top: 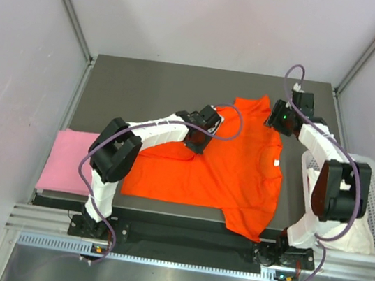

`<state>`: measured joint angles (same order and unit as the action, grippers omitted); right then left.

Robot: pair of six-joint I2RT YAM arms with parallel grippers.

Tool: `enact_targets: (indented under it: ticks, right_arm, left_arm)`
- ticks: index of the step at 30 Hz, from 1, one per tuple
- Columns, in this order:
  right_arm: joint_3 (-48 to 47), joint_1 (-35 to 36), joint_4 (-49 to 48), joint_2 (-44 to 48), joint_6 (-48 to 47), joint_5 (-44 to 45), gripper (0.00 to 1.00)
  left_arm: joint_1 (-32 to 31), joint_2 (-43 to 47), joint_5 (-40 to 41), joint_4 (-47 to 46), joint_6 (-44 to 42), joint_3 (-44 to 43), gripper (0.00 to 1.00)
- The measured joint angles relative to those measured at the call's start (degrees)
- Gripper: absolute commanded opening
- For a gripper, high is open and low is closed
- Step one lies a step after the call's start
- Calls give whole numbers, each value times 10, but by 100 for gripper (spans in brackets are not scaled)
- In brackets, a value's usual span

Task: Fold and stack the t-shirts
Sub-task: Flatten the tshirt out

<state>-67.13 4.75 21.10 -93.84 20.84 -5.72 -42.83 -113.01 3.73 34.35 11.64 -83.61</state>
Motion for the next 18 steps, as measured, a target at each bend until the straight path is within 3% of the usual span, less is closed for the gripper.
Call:
enact_targets:
  ticks: [8, 18]
  right_arm:
    - [-186, -18, -90, -192, 3, 23, 54]
    - [-265, -24, -132, -311, 3, -6, 50]
  left_arm:
    - [4, 1, 11, 5, -14, -17, 0]
    - [61, 20, 15, 19, -22, -25, 0]
